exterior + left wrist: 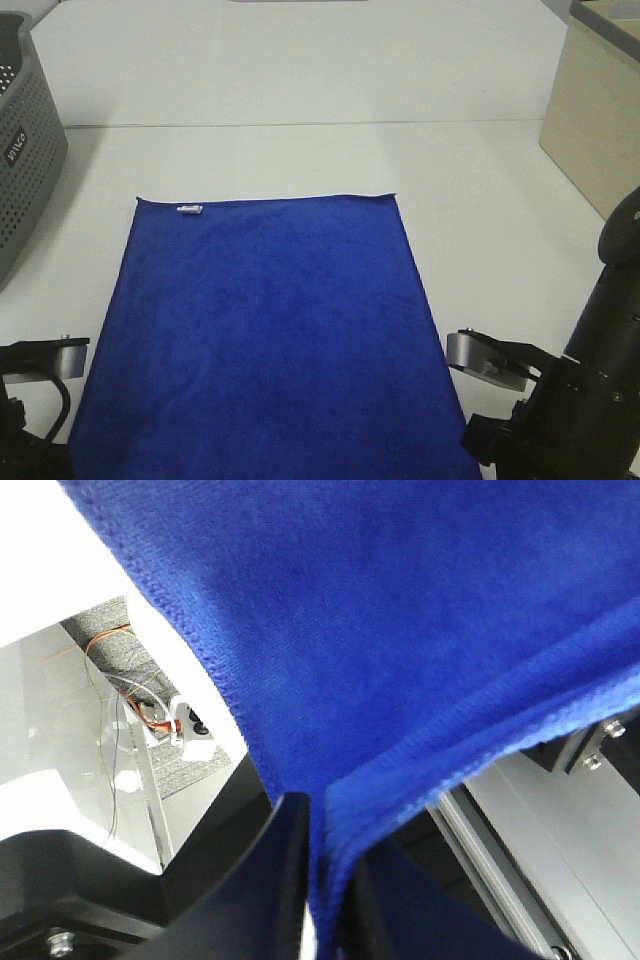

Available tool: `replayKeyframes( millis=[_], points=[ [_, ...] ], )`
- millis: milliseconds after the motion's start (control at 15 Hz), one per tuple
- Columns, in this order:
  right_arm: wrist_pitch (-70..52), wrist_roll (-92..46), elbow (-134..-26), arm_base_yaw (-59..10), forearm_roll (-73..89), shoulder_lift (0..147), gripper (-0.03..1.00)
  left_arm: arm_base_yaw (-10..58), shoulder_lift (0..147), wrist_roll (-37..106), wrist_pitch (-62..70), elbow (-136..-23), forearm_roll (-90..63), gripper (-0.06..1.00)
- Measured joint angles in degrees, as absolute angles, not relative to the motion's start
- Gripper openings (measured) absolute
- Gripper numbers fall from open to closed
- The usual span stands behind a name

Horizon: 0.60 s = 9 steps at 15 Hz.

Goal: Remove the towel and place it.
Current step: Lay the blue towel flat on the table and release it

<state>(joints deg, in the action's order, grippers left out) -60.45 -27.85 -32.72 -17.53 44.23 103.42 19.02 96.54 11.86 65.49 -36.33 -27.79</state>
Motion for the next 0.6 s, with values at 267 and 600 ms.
replayKeyframes(
  millis=[267,600],
  points=[
    [-61.42,-27.39,-32.72,-17.53,43.72,103.42,0.63,19.02,96.54,11.86,65.49,-36.27,-27.50,0.48],
    [-62.11,-27.44,-32.72,-17.48,43.72,103.42,0.70,19.02,95.57,11.86,68.58,-37.30,-27.85,0.56]
  ],
)
